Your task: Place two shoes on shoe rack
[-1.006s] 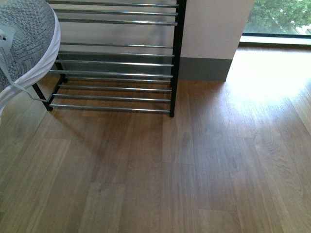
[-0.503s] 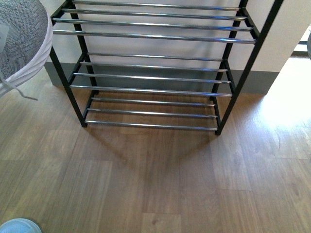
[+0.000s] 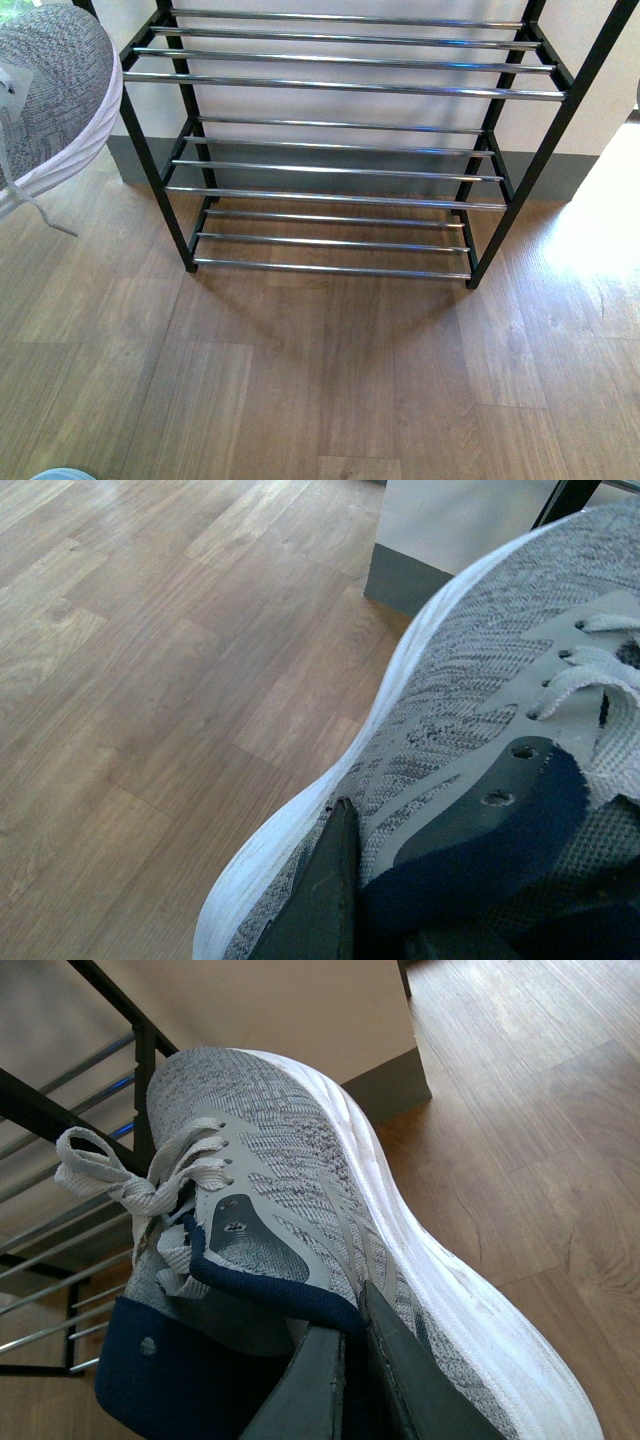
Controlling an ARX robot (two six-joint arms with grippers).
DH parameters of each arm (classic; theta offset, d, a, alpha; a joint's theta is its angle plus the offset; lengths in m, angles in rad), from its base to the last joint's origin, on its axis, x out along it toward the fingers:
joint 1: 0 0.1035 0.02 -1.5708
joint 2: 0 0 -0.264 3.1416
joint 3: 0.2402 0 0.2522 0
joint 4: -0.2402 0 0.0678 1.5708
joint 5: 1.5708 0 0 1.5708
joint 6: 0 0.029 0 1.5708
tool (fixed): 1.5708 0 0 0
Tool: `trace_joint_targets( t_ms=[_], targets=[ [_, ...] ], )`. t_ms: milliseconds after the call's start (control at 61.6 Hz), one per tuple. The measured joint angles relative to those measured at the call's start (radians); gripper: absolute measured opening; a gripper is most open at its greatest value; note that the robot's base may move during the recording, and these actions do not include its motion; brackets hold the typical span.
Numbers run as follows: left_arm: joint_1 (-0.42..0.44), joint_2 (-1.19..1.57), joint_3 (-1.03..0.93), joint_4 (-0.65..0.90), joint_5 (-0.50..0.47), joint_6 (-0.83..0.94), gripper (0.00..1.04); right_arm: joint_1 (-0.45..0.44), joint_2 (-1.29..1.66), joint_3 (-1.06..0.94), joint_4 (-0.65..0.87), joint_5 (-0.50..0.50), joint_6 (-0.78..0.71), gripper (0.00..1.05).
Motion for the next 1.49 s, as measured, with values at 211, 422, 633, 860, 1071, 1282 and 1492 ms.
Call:
trace_joint_targets(
  t_ms=[211,422,633,860,1071,1282,1492],
  targets=[
    [0.000,0.000,0.000,0.000,-0.001,0.000,0.02,0.000,0.000,0.000,0.000,-0.002,0.000,0.01],
    [0.000,0.000,-0.002,-0.001,0.000,0.000,0.02,0.000,0.001,-0.002,0.000,0.001,0.000,0.01],
    [0.000,0.000,-0.002,-0.001,0.000,0.000,0.02,0.000,0.001,-0.001,0.000,0.000,0.000,0.01],
    [0.000,0.000,-0.003,-0.001,0.000,0.000,0.02,0.000,0.001,-0.002,0.000,0.000,0.000,0.01],
    [0.000,0.000,-0.003,-0.001,0.000,0.000,0.02,0.000,0.001,-0.001,0.000,-0.001,0.000,0.01],
    [0.000,0.000,-0.004,-0.001,0.000,0.000,0.02,0.000,0.001,-0.001,0.000,0.000,0.000,0.01],
    [0.000,0.000,-0.004,-0.001,-0.002,0.000,0.02,0.000,0.000,-0.001,0.000,-0.002,0.000,0.01]
  ],
)
